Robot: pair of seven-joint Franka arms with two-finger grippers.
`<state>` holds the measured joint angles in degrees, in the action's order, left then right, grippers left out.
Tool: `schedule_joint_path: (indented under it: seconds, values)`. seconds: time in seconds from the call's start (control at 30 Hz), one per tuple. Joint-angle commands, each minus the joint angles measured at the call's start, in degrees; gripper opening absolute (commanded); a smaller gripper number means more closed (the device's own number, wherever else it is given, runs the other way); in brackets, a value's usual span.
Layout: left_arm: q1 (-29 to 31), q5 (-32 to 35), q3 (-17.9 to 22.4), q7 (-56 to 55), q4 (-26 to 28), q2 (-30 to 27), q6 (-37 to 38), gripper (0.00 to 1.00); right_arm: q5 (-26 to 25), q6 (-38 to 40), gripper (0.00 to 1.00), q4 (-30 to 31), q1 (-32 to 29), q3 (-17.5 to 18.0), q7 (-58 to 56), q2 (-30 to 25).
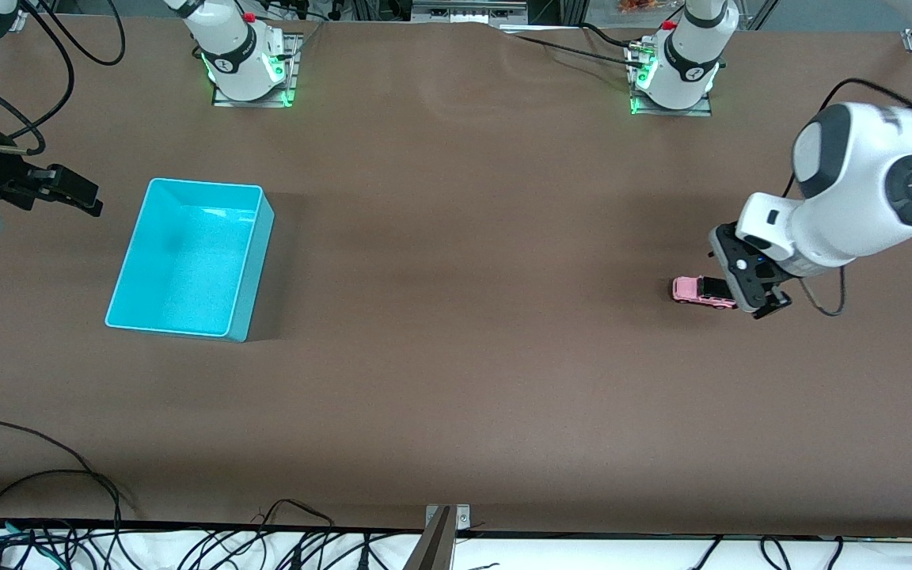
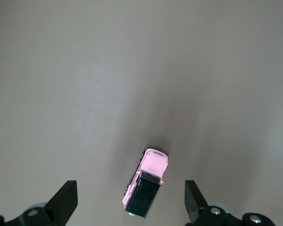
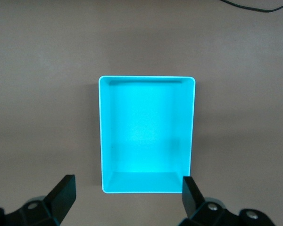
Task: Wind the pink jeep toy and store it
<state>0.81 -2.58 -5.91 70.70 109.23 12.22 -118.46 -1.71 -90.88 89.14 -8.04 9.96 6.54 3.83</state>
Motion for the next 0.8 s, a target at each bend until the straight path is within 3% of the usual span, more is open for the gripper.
schedule_joint_path:
  seconds: [0.0, 0.13, 0.43, 0.77]
  values:
    - [0.2, -1.1, 3.5, 13.5, 5.6, -2.1, -2.8, 1.00, 0.6, 0.2, 1.00, -1.1, -0.2, 0.1, -0.6, 0.3]
    - [0.4, -1.6, 6.2, 22.3, 8.7, -1.9, -2.9, 1.00, 0.6, 0.2, 1.00, -1.1, -0.2, 0.1, -0.5, 0.3]
    - [-0.5, -1.6, 6.4, 25.5, 17.8, -0.6, -17.4, 0.97, 0.5, 0.2, 1.00, -1.1, -0.2, 0.1, -0.6, 0.3]
    - [-0.9, -0.8, 6.5, 27.5, 18.2, 4.8, -21.7, 0.99, 0.6, 0.2, 1.00, -1.1, -0.3, 0.1, -0.6, 0.3]
